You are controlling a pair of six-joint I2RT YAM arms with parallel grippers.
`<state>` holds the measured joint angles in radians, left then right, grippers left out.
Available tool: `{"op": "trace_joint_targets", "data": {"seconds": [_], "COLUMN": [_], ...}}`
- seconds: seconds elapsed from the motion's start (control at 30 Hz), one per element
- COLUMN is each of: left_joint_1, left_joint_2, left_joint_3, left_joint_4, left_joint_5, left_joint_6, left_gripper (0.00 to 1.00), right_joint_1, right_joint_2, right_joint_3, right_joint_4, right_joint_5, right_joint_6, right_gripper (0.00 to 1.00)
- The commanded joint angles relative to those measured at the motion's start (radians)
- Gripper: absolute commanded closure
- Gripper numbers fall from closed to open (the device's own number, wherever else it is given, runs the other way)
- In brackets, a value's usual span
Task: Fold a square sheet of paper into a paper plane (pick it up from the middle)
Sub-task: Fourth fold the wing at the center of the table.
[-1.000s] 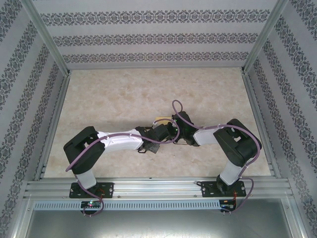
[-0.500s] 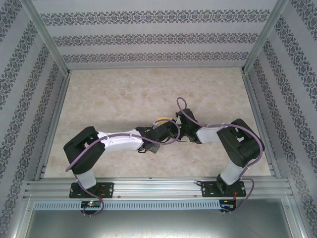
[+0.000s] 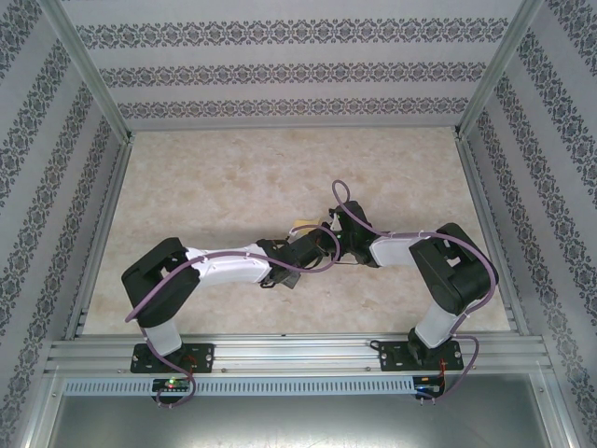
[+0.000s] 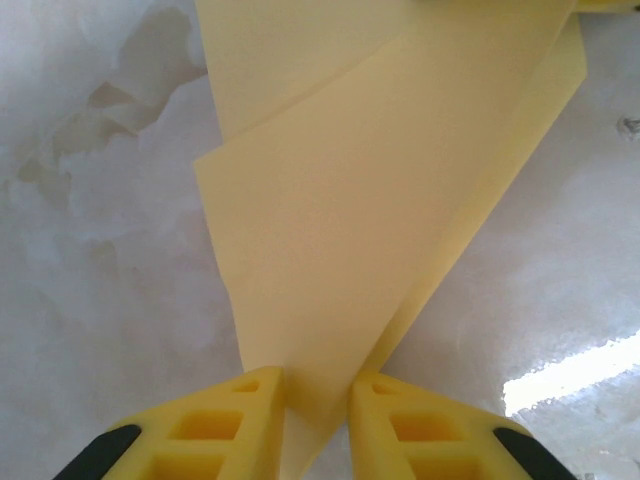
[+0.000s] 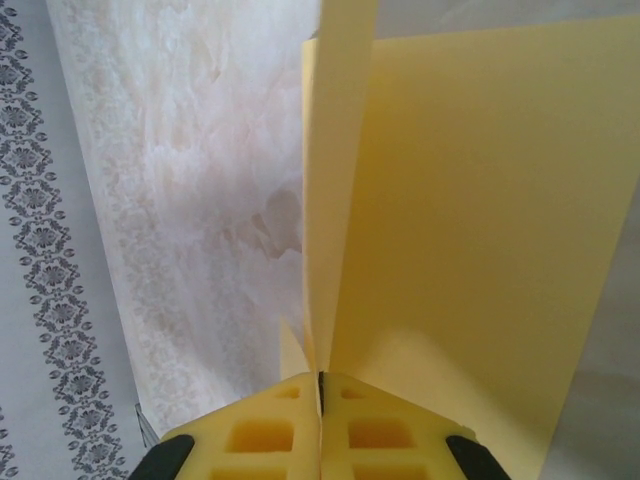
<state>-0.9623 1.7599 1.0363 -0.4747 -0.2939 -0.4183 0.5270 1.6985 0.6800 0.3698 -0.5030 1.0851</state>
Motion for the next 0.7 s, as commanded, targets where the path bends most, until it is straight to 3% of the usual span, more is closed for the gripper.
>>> {"op": "trace_joint_targets", "data": {"seconds": [0.0,0.13,0.33,0.67], "left_joint_1": [-0.013,-0.013,-0.013,-0.013], "left_joint_2": [0.021,0.033,0.027,0.021], "left_joint_3": [-0.005,0.003,0.002,0.003], "left_joint_4": [0.016,0.011,0.016,0.024], "left_joint_5": [-0.036,-0.04,-0.043,-0.024], "left_joint_6": [0.028,0.029,0.029,0.017], "left_gripper": [0.74,0.75,0.86,0.8], "right_joint_1": [-0.004,-0.004,-0.004,0.001], "right_joint_2": [0.001,0.003,0.001,0.017], "right_joint_3": [0.025,0.025,0.022,0.027], "right_joint_4": [-0.008,-0.008,-0.011,-0.008], "right_joint_5": [-0.017,-0.017,-0.015,-0.02], "right_joint_6": [-0.014,-0.013,-0.015,-0.014], "right_gripper": [0.95,0.95,0.94,0.93]}}
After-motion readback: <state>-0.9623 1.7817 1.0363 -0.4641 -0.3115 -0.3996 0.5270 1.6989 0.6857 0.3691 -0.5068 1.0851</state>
